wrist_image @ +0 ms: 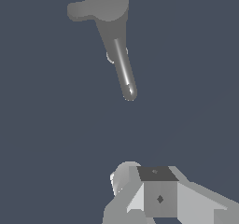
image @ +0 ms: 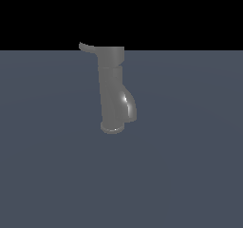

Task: Turn on the faucet by rotating a designated handle.

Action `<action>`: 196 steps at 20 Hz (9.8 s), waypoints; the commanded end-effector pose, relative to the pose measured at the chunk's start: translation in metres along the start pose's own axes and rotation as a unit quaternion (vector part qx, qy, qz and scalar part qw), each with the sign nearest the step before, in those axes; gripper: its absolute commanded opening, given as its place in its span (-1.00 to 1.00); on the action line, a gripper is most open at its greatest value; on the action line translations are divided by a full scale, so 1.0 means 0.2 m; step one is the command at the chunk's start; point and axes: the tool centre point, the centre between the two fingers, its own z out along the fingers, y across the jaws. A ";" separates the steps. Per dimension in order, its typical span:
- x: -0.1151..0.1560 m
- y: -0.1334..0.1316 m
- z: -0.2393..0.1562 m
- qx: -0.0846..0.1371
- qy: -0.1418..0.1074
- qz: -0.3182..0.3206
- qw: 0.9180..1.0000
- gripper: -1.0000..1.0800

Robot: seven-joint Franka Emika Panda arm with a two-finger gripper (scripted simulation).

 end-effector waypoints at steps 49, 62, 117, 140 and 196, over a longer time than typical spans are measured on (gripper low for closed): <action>0.66 -0.23 0.16 0.016 0.000 0.261 0.965 -1.00; 0.99 -0.35 0.38 0.007 0.004 0.400 0.916 -1.00; 1.17 -0.62 0.91 -0.010 0.030 0.610 0.792 -1.00; 0.91 -0.40 0.91 -0.010 0.030 0.610 0.792 -1.00; 1.37 0.10 0.87 -0.012 0.026 0.602 0.798 -1.00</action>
